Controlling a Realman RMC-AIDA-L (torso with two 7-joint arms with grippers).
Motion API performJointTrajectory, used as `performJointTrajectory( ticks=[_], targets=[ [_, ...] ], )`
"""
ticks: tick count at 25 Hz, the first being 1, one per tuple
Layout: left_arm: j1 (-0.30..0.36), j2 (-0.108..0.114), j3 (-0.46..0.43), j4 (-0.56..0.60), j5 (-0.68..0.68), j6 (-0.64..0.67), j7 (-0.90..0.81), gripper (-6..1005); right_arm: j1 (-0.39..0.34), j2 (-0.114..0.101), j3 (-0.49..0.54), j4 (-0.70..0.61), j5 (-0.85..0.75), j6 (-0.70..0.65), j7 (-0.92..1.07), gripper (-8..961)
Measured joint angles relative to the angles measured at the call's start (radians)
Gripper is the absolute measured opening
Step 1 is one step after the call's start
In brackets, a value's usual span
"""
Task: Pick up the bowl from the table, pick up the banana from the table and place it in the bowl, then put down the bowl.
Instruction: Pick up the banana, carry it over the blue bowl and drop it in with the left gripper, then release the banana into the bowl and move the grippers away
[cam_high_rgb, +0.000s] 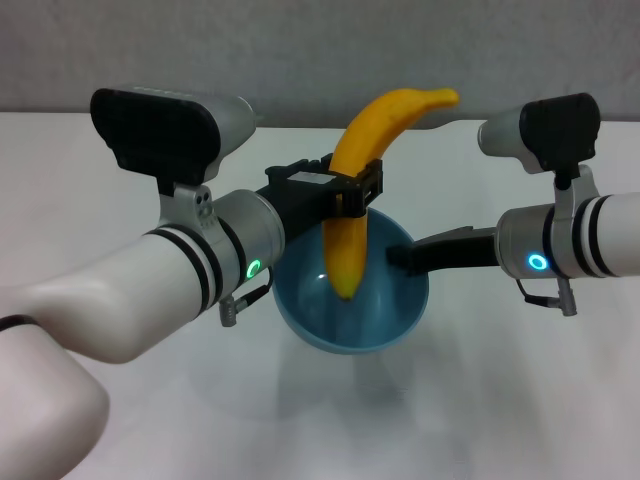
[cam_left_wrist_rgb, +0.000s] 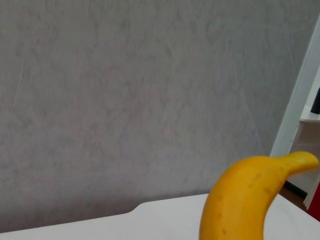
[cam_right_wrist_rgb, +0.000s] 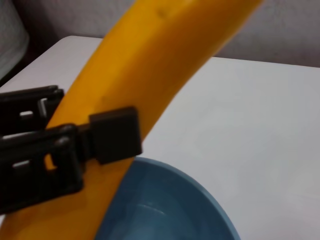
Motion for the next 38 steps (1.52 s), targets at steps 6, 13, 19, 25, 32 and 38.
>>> performJointTrajectory(
  ticks=[6, 13, 19, 25, 32, 38],
  targets=[
    [-0.006, 0.002, 0.001, 0.033, 0.000, -0.013, -0.004, 605, 0.000, 0.000, -0.002, 0.003, 0.008, 0.000, -0.001, 33],
    [-0.003, 0.005, 0.005, 0.056, 0.000, -0.049, -0.003, 624, -0.007, 0.000, 0.003, 0.008, 0.009, 0.006, -0.001, 33],
    [0.000, 0.006, 0.012, 0.054, 0.000, -0.056, 0.001, 641, -0.019, -0.002, 0.013, 0.002, 0.009, 0.007, 0.000, 33],
    [0.018, 0.006, 0.003, 0.046, 0.005, -0.074, 0.005, 748, -0.043, -0.005, 0.030, 0.000, 0.006, 0.008, 0.000, 33],
    [0.029, 0.011, -0.029, 0.038, 0.024, -0.082, 0.015, 884, -0.052, -0.004, 0.051, -0.013, -0.004, 0.012, -0.002, 33],
    [0.030, 0.008, -0.113, 0.045, 0.095, -0.002, 0.081, 884, -0.061, -0.008, 0.059, -0.036, -0.032, 0.048, -0.002, 33]
  ],
)
